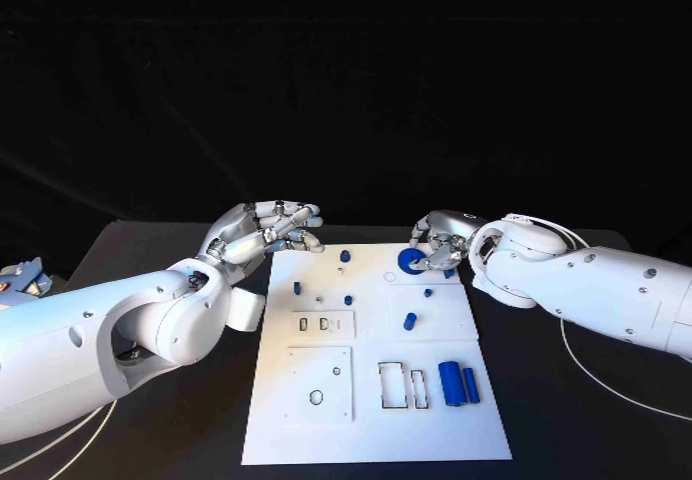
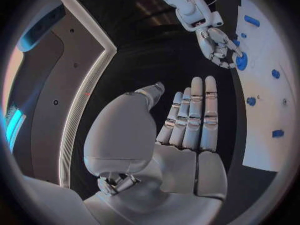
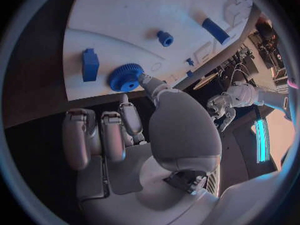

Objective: Assemble the parts on the task board

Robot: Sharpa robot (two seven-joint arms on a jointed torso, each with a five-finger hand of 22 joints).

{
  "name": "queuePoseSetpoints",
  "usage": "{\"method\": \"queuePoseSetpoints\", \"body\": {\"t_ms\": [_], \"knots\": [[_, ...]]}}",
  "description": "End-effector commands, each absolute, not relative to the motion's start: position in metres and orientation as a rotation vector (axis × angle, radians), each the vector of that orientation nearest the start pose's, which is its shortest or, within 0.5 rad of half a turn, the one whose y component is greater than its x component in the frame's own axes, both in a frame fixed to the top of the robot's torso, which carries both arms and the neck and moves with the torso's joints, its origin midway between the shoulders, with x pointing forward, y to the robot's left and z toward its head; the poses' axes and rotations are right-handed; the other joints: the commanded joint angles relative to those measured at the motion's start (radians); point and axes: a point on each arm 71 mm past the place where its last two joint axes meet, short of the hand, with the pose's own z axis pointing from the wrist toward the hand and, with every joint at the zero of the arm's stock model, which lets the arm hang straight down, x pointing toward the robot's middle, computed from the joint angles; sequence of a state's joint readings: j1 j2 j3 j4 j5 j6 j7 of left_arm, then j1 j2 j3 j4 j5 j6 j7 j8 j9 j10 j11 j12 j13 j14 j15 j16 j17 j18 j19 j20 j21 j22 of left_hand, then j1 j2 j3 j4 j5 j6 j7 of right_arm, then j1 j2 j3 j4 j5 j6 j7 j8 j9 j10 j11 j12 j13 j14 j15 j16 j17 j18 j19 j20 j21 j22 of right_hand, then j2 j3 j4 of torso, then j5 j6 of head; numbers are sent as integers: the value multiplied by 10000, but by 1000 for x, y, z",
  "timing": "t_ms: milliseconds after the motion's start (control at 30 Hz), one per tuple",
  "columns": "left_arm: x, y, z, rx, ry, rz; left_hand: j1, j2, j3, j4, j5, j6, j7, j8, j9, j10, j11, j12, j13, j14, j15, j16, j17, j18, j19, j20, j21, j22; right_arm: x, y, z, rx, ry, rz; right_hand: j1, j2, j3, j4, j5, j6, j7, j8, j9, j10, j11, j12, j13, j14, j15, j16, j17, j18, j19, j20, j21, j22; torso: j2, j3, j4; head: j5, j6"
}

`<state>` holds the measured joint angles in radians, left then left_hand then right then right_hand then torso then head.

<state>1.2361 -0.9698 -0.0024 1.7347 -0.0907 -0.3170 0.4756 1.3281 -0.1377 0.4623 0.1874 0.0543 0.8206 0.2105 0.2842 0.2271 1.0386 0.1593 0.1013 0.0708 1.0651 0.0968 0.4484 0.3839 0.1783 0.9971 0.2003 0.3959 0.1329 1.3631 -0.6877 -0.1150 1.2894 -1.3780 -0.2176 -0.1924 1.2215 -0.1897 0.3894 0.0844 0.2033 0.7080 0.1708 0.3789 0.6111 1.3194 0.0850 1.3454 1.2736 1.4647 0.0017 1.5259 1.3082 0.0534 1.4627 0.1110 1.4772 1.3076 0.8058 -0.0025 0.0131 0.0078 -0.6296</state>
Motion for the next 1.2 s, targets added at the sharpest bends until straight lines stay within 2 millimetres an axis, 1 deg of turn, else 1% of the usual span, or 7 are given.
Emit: {"method": "queuePoseSetpoints", "body": {"t_ms": [33,233,367,533,700,867,1200], "knots": [[455,205,-122,-8915,13348,-17182,33,-2,19,-29,25,-42,130,-39,15,-2,42,-67,1,-52,37,60,10,39,59,-14,49,15,550,-196,-149,-1025,17188,4540,58,4,64,-21,49,-37,-9,56,12,85,3,55,11,856,85,42,1682,-204,267,44,45,1351,-2,3,-18,18,-38],[455,205,-122,-8920,13361,-17178,38,12,33,-42,24,-36,131,-41,19,9,41,-80,3,-66,35,75,37,38,56,-16,57,16,551,-192,-154,-1238,17382,4464,97,55,133,-27,104,-4,-9,92,18,32,2,25,-29,852,86,37,1668,-197,250,48,29,1331,-4,19,-41,36,-72],[455,205,-122,-8927,13369,-17168,38,12,33,-42,24,-36,131,-41,19,9,41,-80,3,-66,35,75,37,38,56,-16,57,16,551,-193,-156,-1310,17488,4347,130,79,198,-41,181,15,-7,115,19,21,1,30,-21,850,87,38,1667,-195,245,50,25,1329,1,14,-18,0,-83],[455,206,-122,-8934,13378,-17159,29,28,39,-35,25,-37,136,-44,19,8,43,-86,3,-70,36,80,46,38,55,-16,60,17,552,-196,-157,-1323,17582,4232,178,118,452,-80,638,106,-5,189,8,30,-1,66,33,847,86,45,1675,-196,243,53,28,1348,0,11,-24,17,-99],[454,205,-122,-8916,13471,-17260,23,54,53,-30,28,-44,142,-52,19,2,48,-99,1,-80,39,85,59,37,52,-16,63,17,553,-195,-157,-1302,17459,4267,389,353,1167,-260,378,339,-37,258,-50,15,-41,39,20,834,57,31,1639,-199,250,32,38,1383,6,19,-35,-33,-63],[453,204,-123,-8907,13566,-17341,23,54,53,-30,28,-44,142,-52,19,2,48,-99,1,-80,39,85,59,37,52,-16,63,17,552,-192,-154,-1505,17077,4365,480,320,1592,-480,486,485,-65,289,-87,65,-71,63,65,840,30,44,1669,-211,279,7,68,1438,3,21,-4,-62,-53],[453,203,-122,-8859,13594,-17461,25,87,76,-31,30,-53,144,-60,18,-7,52,-115,-1,-99,44,88,74,35,45,-15,66,16,545,-177,-141,-2022,15267,5030,351,435,2064,-667,445,1003,-231,512,-23,418,-207,318,390,872,-77,98,1788,-283,467,-80,269,1726,-1,16,-23,-42,18]]}}
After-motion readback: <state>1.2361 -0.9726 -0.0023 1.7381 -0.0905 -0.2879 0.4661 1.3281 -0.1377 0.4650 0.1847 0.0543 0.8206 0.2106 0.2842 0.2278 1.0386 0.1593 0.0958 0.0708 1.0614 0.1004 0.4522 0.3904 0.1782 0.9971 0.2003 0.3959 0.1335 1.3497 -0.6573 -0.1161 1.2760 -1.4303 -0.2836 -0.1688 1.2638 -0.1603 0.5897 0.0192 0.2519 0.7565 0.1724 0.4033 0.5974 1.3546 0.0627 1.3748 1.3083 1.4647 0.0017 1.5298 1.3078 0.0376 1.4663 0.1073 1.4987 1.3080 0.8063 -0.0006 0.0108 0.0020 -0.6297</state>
